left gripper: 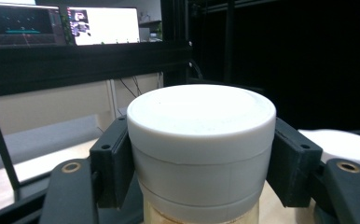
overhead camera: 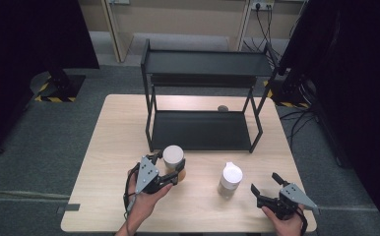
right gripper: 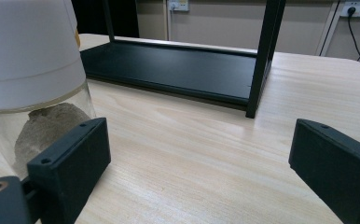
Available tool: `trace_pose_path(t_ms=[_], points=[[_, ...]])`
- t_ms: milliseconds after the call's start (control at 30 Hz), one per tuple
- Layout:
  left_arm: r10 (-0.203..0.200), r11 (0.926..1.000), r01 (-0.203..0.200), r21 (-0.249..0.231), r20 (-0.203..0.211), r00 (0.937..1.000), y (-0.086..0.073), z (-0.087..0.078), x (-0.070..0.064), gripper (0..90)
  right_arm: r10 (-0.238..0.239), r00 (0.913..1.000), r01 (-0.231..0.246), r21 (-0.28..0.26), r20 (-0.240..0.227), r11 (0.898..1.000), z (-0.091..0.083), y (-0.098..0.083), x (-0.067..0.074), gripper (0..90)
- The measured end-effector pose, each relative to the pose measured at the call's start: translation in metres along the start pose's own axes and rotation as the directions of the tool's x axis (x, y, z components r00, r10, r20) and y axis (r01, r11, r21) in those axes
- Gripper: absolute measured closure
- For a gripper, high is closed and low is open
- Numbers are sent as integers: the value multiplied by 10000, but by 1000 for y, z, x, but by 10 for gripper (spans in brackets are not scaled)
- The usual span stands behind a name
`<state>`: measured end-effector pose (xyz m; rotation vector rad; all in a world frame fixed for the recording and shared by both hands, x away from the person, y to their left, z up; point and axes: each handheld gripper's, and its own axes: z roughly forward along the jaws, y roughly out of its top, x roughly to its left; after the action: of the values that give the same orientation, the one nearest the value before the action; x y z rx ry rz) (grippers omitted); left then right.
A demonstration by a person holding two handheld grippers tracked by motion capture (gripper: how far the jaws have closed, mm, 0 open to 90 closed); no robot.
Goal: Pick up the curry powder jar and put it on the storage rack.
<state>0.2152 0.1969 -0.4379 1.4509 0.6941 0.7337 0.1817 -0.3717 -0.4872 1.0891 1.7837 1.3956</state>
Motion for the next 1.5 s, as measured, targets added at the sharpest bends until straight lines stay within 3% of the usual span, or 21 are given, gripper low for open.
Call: trace_pose_path(t_ms=[367, 800, 1500], points=[[-35, 9997, 24, -229, -468, 9989, 19, 11, 1, 334, 20, 10000, -20, -5, 5, 10000, 0, 0, 0, 57], [-131, 9992, 92, -382, -1035, 9945, 39, 31, 12, 334, 45, 10000, -45, 24, -11, 10000, 0, 0, -1, 57], [-110, 9945, -68, -1043, -1690, 9856, 89, 60, 24, 335, 80, 10000, -80, -6, -25, 10000, 0, 0, -2, 57]])
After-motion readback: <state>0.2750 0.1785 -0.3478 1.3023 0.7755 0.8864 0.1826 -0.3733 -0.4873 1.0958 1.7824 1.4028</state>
